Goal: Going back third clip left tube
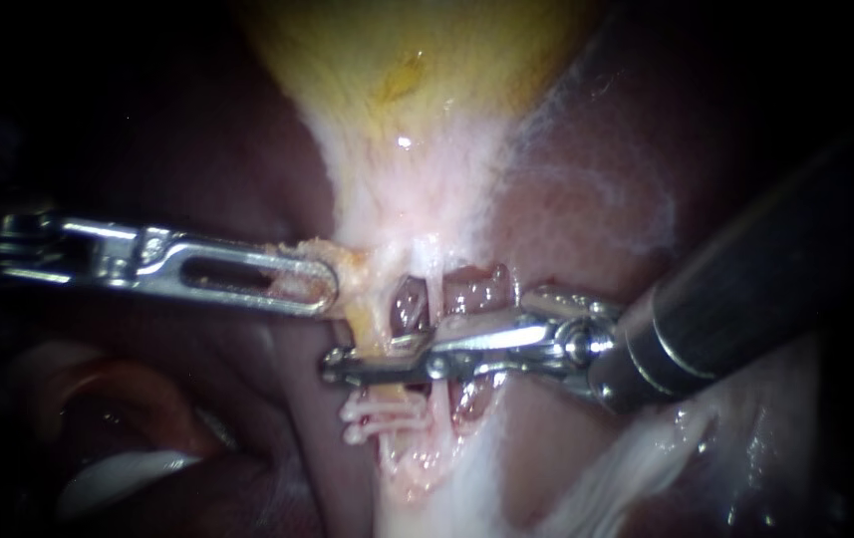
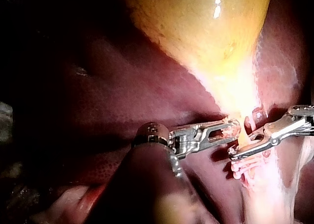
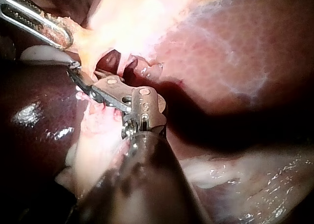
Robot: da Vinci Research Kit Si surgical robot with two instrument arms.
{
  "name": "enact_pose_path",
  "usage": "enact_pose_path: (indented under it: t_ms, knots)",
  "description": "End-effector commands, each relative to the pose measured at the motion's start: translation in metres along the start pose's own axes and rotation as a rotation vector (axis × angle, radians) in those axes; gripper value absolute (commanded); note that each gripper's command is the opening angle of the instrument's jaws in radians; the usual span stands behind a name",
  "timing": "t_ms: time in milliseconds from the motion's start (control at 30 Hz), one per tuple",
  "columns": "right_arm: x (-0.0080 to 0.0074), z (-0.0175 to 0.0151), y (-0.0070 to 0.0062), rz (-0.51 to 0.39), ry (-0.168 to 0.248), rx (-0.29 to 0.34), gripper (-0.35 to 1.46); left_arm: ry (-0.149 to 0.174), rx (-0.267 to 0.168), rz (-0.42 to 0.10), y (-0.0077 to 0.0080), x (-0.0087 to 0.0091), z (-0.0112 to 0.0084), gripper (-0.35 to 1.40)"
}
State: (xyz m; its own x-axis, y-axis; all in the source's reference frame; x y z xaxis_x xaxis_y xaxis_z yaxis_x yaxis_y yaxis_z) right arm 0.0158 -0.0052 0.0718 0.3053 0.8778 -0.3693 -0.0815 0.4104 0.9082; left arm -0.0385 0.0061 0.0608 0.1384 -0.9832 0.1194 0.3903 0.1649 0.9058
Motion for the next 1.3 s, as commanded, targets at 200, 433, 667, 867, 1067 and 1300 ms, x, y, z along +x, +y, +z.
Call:
enact_pose_path:
  t_ms: [200,433,667,867,1067,1300]
  knots:
    - [-0.0003,0.0003,-0.0001,-0.240,-0.006,0.013,-0.06,0.000,-0.001,0.000,0.0000,0.0000,-0.0001,-0.35]
    - [-0.0004,0.0012,0.0002,-0.319,0.015,0.019,0.48,0.000,-0.001,0.000,0.0000,0.0000,-0.0002,-0.35]
    - [-0.0006,0.0010,0.0002,-0.397,0.017,0.006,0.49,0.000,-0.001,0.000,0.0001,0.0000,-0.0002,-0.35]
    - [-0.0004,-0.0024,-0.0002,-0.491,0.016,0.000,0.49,0.000,-0.001,0.001,0.0001,0.0001,-0.0003,-0.35]
    - [0.0011,-0.0082,-0.0014,-0.587,0.018,-0.006,0.50,0.001,0.000,0.001,0.0002,0.0001,-0.0004,-0.35]
    - [0.0019,-0.0146,-0.0029,-0.619,0.019,-0.003,0.50,0.001,0.000,0.001,0.0003,0.0001,-0.0004,-0.35]
